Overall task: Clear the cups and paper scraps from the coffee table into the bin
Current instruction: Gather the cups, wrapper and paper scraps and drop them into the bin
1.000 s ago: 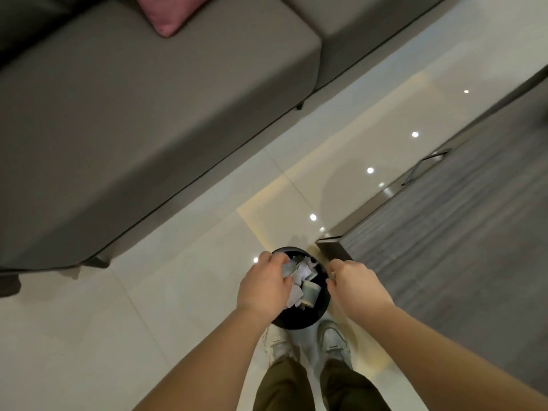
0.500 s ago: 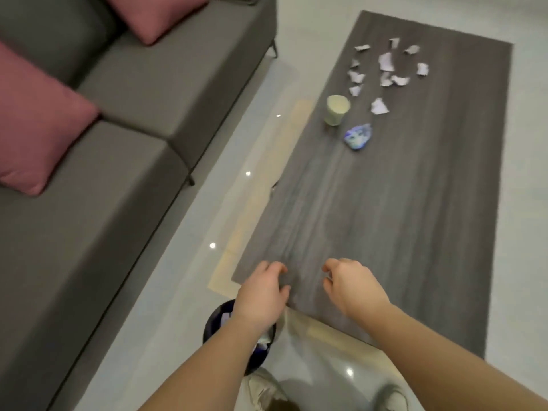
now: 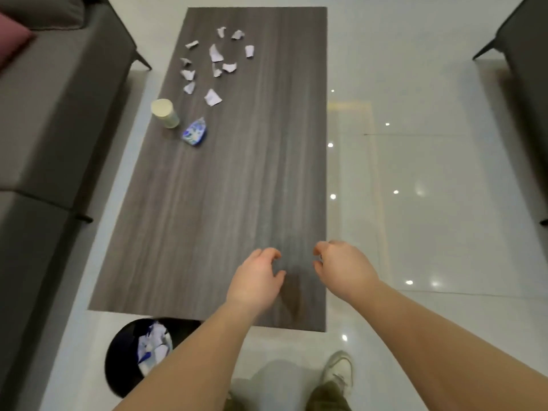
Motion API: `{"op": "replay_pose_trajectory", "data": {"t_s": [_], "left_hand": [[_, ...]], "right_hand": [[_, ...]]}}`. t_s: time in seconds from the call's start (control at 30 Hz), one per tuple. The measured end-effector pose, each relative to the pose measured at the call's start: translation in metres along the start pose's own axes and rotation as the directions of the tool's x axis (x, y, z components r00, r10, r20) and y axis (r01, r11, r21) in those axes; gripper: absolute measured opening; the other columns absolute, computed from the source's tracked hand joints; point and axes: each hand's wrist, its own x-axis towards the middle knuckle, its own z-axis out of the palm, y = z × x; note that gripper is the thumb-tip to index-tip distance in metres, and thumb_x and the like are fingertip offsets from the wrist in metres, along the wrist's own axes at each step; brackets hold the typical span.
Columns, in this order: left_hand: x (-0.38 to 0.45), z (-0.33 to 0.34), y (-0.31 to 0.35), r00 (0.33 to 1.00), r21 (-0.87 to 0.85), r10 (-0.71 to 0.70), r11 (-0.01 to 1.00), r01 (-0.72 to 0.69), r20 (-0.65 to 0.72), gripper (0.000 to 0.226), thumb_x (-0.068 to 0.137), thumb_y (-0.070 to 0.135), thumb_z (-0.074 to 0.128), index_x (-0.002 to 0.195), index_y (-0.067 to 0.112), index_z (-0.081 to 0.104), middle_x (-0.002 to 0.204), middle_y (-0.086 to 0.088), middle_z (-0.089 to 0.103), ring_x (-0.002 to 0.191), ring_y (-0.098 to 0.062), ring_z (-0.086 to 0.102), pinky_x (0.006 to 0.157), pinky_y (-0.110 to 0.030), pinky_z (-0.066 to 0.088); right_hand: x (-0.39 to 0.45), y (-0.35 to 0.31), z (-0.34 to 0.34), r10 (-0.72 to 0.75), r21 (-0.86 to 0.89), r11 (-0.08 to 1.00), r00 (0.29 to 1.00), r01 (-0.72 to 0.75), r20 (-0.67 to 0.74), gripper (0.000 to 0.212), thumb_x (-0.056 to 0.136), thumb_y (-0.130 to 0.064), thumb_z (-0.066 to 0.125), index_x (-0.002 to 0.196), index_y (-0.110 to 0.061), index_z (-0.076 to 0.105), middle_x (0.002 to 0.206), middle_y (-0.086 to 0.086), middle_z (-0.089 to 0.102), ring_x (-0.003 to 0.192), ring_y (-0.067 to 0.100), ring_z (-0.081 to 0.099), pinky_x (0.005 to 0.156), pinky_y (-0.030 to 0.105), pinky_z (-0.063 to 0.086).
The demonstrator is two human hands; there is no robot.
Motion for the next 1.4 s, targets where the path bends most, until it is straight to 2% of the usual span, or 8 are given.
{"op": "replay_pose_trajectory", "data": {"t_s": [0.2, 0.47, 0.67, 0.83, 1.13, 1.4], "left_hand": [[0.022, 0.039, 0.086, 0.997, 0.035, 0.056, 0.998, -0.058, 0.058, 0.033, 0.089, 0.034, 0.061, 0.121, 0.028, 0.055, 0.117, 0.006, 0.056, 0.108, -0.015, 0.057, 0.091, -0.032, 0.047], [0.07, 0.063, 0.153, 0.99, 0.049, 0.098, 0.993, -0.103, 0.1, 0.038, 0.092, 0.032, 0.059, 0.129, 0.024, 0.051, 0.121, 0.004, 0.055, 0.101, -0.014, 0.056, 0.088, -0.03, 0.049], [0.125, 0.049, 0.177, 0.994, 0.009, 0.032, 0.999, -0.033, 0.109, 0.041, 0.093, 0.032, 0.058, 0.132, 0.025, 0.049, 0.128, 0.004, 0.052, 0.106, -0.014, 0.056, 0.091, -0.033, 0.05], [0.185, 0.028, 0.186, 0.998, -0.002, -0.026, 1.0, 0.026, 0.058, 0.04, 0.093, 0.033, 0.057, 0.131, 0.025, 0.049, 0.125, 0.004, 0.053, 0.102, -0.015, 0.058, 0.087, -0.033, 0.049], [0.254, 0.009, 0.21, 0.993, -0.001, -0.111, 0.994, 0.111, 0.035, 0.039, 0.092, 0.031, 0.058, 0.13, 0.025, 0.049, 0.124, 0.004, 0.054, 0.107, -0.015, 0.056, 0.088, -0.028, 0.047], [0.32, -0.019, 0.229, 0.964, -0.062, -0.264, 0.963, 0.261, -0.045, 0.036, 0.09, 0.033, 0.059, 0.125, 0.027, 0.052, 0.122, 0.005, 0.054, 0.109, -0.017, 0.056, 0.09, -0.034, 0.047]], "right_hand": [[-0.016, 0.093, -0.023, 0.088, 0.066, 0.994, 0.995, -0.086, -0.036, 0.024, 0.095, -0.027, 0.048, 0.112, -0.016, 0.061, 0.101, 0.005, 0.061, 0.089, 0.027, 0.061, 0.077, 0.035, 0.052], [0.013, 0.161, -0.052, 0.107, 0.069, 0.992, 0.994, -0.104, -0.036, 0.028, 0.094, -0.03, 0.051, 0.117, -0.018, 0.06, 0.106, 0.004, 0.062, 0.091, 0.026, 0.062, 0.075, 0.035, 0.052], [0.078, 0.175, -0.092, 0.057, 0.046, 0.997, 0.998, -0.058, 0.009, 0.031, 0.095, -0.033, 0.05, 0.123, -0.021, 0.058, 0.113, 0.002, 0.061, 0.096, 0.024, 0.061, 0.076, 0.032, 0.049], [0.145, 0.183, -0.126, -0.002, 0.016, 1.0, 1.0, 0.002, -0.003, 0.032, 0.095, -0.034, 0.05, 0.124, -0.022, 0.057, 0.113, 0.001, 0.061, 0.097, 0.024, 0.061, 0.079, 0.034, 0.051], [0.226, 0.21, -0.166, -0.081, 0.007, 0.997, 0.995, 0.081, 0.053, 0.032, 0.096, -0.034, 0.049, 0.125, -0.023, 0.056, 0.112, 0.0, 0.059, 0.095, 0.023, 0.061, 0.077, 0.032, 0.05], [0.317, 0.213, -0.211, -0.229, -0.055, 0.97, 0.965, 0.237, 0.126, 0.029, 0.095, -0.035, 0.049, 0.119, -0.021, 0.058, 0.109, 0.001, 0.059, 0.095, 0.025, 0.061, 0.077, 0.033, 0.051]]}}
